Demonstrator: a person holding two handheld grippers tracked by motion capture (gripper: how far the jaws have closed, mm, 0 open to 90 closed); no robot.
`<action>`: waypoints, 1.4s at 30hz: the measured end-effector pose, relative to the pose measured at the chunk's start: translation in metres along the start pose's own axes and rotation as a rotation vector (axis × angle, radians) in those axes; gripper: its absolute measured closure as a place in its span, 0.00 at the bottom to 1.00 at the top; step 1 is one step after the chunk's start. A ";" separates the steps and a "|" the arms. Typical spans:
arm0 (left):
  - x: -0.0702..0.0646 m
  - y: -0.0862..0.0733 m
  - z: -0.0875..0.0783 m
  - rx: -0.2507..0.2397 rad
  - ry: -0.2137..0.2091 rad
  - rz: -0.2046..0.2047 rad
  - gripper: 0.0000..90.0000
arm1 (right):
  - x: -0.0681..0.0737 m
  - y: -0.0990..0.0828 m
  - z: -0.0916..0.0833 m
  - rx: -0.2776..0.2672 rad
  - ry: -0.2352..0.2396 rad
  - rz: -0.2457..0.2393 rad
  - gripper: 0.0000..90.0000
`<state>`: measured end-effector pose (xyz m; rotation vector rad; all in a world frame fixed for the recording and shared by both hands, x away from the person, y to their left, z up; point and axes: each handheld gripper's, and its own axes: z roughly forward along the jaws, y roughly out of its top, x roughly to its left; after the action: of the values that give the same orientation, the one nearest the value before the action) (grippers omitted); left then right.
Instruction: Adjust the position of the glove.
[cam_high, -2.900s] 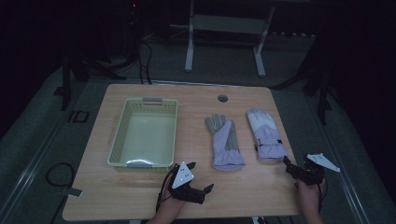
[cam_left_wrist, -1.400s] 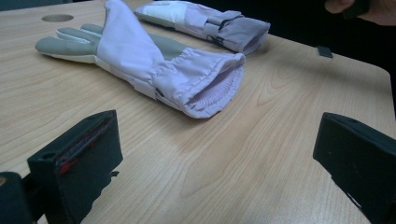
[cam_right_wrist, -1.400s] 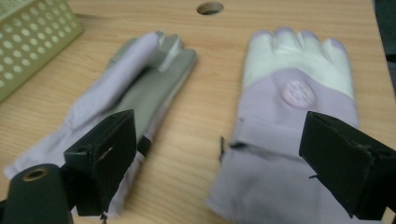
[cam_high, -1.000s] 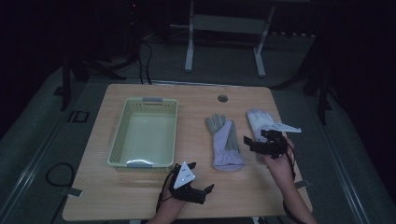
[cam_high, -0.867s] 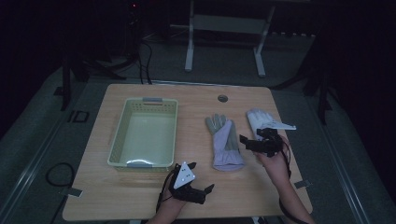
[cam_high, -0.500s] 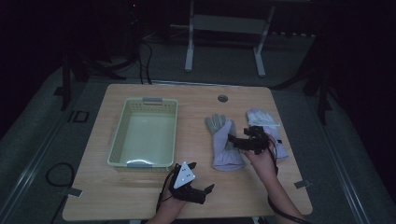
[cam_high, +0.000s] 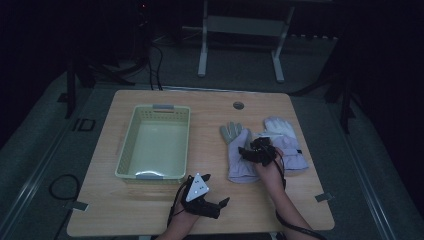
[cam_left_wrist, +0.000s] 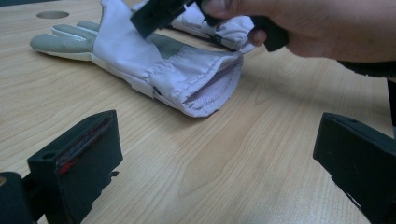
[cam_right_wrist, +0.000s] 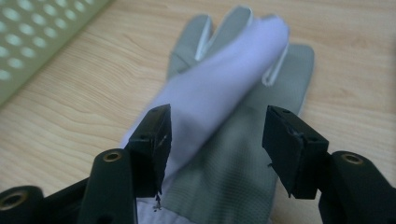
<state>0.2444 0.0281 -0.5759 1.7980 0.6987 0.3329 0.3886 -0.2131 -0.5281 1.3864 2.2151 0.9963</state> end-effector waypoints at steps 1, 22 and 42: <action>0.000 0.000 0.000 0.001 0.000 0.000 0.01 | -0.001 -0.002 0.002 0.017 0.000 0.005 0.54; -0.001 0.000 0.000 0.007 0.005 0.014 0.02 | 0.000 -0.006 -0.004 -0.035 0.024 0.048 0.98; -0.002 0.000 0.000 -0.002 0.001 0.021 0.03 | 0.014 -0.034 -0.047 -0.070 0.073 0.053 0.98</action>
<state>0.2426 0.0267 -0.5757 1.8040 0.6804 0.3486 0.3317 -0.2283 -0.5192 1.4058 2.1829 1.1494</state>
